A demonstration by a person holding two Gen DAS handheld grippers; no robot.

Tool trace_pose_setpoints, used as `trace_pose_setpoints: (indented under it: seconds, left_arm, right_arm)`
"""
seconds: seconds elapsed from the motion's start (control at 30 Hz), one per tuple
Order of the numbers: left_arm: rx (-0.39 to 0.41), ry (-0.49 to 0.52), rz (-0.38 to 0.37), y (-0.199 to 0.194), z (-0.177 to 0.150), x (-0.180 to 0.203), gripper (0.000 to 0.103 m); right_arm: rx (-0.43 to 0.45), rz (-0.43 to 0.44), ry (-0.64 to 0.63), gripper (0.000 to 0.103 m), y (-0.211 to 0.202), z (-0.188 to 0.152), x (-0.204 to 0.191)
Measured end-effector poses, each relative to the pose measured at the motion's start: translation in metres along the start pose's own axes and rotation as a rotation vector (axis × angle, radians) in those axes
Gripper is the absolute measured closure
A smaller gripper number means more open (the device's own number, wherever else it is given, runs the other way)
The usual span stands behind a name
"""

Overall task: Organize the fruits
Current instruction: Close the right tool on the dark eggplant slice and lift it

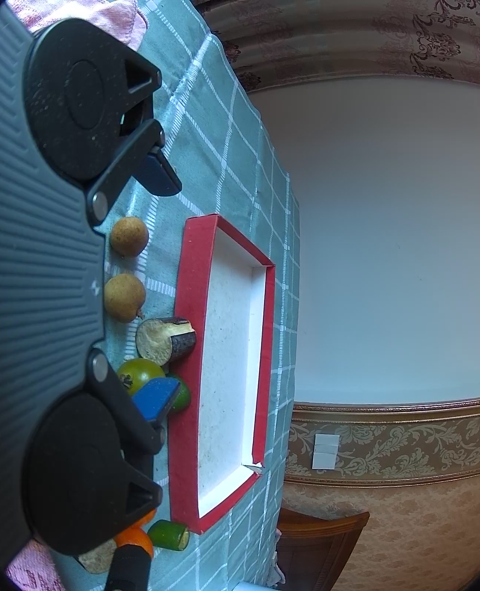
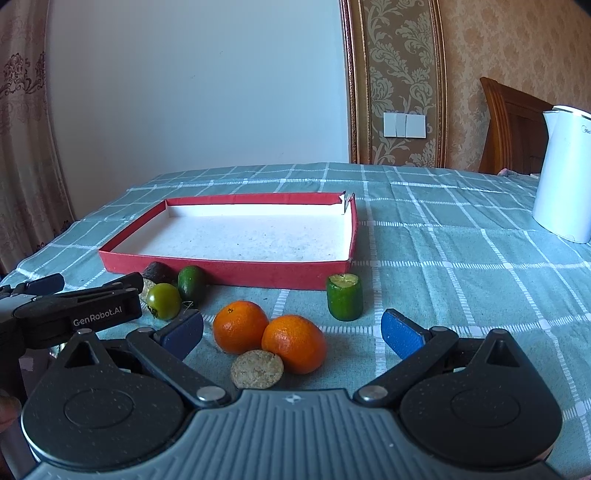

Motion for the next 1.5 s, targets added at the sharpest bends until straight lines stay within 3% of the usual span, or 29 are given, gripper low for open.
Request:
trace_pose_setpoints:
  seconds: [0.63,0.97,1.23,1.33,1.5]
  left_arm:
    - [-0.035,-0.040,-0.028,0.004,-0.001,-0.005,0.000]
    - [-0.042,-0.047,-0.032,0.002,-0.002,-0.005,0.000]
    - [-0.047,-0.050,-0.031,0.002,-0.002,-0.005,0.000]
    - [-0.051,-0.048,-0.029,0.003,-0.003,-0.005,0.000]
    - [-0.059,-0.043,-0.026,0.004,-0.003,-0.004,0.000]
  right_arm:
    - [-0.007,0.074,-0.110,0.001,-0.012,-0.021,-0.012]
    - [-0.063,0.109,-0.050,0.051,0.000,-0.034,-0.016]
    - [-0.069,0.088,-0.045,0.053,0.005,-0.034,-0.016]
    - [-0.072,0.072,-0.054,0.060,0.004,-0.035,-0.015]
    - [-0.073,0.065,-0.058,0.063,0.004,-0.035,-0.016]
Point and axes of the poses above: each gripper's, at about its wrist camera, not at the fingertips, and y roughly the way its jaws point, x to its right, z to its top, the point moved 10 cm from there along y, roughly the way its jaws point, and after that the axes turned 10 degrees about z, right-handed, at the moved point
